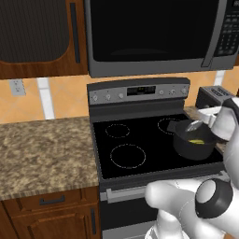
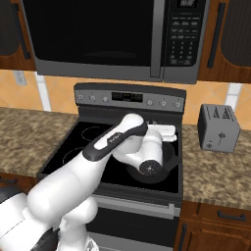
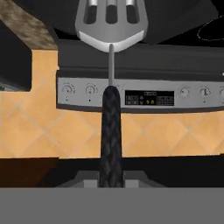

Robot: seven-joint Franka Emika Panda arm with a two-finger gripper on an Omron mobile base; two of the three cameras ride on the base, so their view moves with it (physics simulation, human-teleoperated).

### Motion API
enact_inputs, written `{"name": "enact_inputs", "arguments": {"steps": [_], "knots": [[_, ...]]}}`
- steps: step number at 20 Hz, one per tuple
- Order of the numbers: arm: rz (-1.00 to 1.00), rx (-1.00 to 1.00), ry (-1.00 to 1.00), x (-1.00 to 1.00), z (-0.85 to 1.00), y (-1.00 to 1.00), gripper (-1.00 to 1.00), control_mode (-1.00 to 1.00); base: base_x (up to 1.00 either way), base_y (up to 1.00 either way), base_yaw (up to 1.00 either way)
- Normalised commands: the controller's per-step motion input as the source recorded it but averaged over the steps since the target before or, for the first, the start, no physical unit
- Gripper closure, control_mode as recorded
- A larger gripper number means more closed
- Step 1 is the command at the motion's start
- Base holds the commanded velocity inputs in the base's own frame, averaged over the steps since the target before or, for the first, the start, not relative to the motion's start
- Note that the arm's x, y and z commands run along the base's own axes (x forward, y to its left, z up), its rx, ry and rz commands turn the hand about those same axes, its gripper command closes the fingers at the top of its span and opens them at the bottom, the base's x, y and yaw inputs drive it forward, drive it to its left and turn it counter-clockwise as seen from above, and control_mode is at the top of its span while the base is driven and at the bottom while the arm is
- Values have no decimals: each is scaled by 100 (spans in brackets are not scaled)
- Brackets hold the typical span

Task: Put the cucumber and bell pepper in the pot. Retrieve the spatula and lightly stir the vegetables in the pot.

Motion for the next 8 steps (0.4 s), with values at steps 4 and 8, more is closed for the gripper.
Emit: {"name": "enact_inputs", "arguments": {"steps": [4,8], "knots": [[-23,3,23,-19,34,-16,100,-100,0,0,0],[-27,0,54,-6,-13,-26,100,-100,0,0,0]]}}
